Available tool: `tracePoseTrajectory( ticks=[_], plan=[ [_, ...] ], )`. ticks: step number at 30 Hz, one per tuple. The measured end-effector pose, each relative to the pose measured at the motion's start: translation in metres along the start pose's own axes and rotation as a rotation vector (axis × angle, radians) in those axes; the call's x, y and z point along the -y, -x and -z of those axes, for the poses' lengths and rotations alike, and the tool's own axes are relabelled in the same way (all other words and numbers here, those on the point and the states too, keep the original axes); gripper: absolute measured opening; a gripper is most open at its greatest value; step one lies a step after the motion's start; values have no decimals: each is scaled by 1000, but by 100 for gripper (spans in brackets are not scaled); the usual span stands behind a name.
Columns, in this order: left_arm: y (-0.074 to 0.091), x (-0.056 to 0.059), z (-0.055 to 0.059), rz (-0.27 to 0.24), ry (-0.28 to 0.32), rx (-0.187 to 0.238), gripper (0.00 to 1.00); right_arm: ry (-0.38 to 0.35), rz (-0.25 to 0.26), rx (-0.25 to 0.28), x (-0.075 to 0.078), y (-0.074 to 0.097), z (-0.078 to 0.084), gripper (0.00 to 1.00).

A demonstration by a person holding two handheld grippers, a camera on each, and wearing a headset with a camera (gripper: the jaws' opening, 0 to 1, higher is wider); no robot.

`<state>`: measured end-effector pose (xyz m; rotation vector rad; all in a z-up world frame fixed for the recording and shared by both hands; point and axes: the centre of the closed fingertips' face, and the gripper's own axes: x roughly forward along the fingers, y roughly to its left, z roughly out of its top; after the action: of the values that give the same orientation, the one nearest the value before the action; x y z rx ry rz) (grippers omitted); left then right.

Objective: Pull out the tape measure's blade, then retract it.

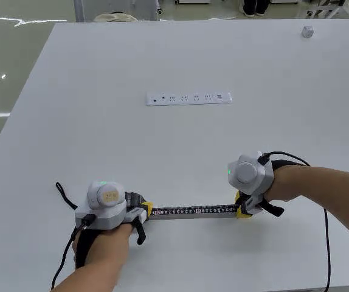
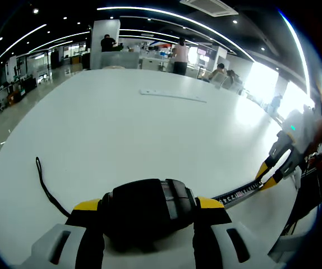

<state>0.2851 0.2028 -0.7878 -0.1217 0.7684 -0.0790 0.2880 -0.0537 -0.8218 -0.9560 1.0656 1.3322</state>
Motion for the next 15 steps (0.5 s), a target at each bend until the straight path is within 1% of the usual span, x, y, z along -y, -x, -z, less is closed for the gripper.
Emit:
tracePoseTrajectory(
  ticks=[6,15],
  plan=[
    [-1,0,0,2,5,-7,61,-1,0,1,-1,0,-1,14],
    [-1,0,0,6,4,-7,61,-4,-1,5,0,-2,-4,14]
  ],
)
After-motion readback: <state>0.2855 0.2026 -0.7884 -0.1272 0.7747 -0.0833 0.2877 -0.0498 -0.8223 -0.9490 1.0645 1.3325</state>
